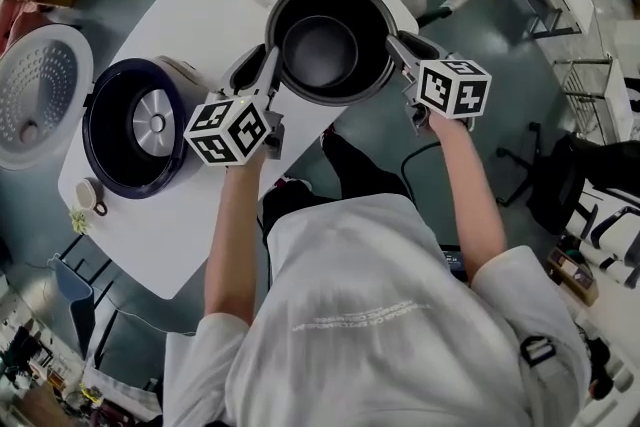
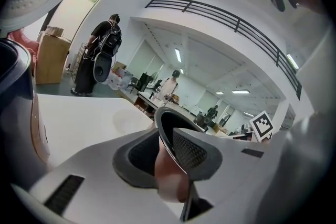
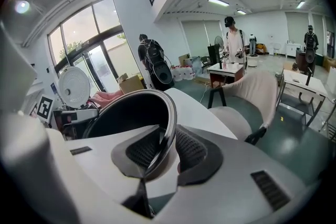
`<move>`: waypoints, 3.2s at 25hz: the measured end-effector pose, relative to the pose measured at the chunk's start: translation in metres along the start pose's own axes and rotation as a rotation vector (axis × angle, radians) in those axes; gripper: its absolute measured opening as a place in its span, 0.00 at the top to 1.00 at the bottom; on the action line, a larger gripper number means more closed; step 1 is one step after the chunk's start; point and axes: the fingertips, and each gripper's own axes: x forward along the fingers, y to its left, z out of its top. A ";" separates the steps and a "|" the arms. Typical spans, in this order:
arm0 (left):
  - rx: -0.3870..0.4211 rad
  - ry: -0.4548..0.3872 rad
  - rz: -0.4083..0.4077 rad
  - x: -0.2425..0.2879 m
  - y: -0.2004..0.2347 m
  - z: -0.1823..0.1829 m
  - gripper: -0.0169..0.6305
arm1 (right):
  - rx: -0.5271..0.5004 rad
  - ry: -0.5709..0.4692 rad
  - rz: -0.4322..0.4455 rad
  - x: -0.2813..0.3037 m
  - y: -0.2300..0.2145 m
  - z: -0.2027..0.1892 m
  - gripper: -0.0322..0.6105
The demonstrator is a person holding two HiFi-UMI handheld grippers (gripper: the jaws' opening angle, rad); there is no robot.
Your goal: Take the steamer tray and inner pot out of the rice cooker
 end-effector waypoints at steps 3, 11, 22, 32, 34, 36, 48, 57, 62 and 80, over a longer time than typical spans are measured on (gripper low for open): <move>-0.018 0.020 0.018 0.005 0.009 -0.010 0.84 | 0.008 0.027 0.007 0.010 -0.004 -0.009 0.78; -0.062 0.059 0.074 0.022 0.029 -0.030 0.84 | 0.016 0.088 0.033 0.040 -0.018 -0.017 0.78; -0.093 0.045 0.137 0.045 0.053 -0.029 0.84 | -0.008 0.075 0.093 0.079 -0.025 0.022 0.78; -0.084 -0.005 0.223 0.061 0.078 -0.006 0.83 | -0.046 0.075 0.113 0.120 -0.020 0.052 0.78; -0.081 0.003 0.231 0.060 0.082 -0.004 0.83 | -0.073 0.088 0.127 0.126 -0.016 0.054 0.77; -0.075 0.010 0.232 0.058 0.083 -0.003 0.83 | -0.086 0.107 0.134 0.128 -0.015 0.054 0.77; 0.022 -0.050 0.219 0.005 0.066 0.031 0.83 | -0.108 -0.005 0.012 0.089 -0.005 0.078 0.73; 0.123 -0.150 0.213 -0.074 0.050 0.068 0.84 | -0.340 -0.129 0.148 0.056 0.108 0.113 0.81; 0.184 -0.223 0.247 -0.129 0.046 0.092 0.87 | -0.445 -0.166 0.268 0.048 0.187 0.118 0.81; 0.409 -0.382 0.682 -0.345 0.114 0.164 0.87 | -0.708 -0.325 0.579 0.040 0.394 0.155 0.86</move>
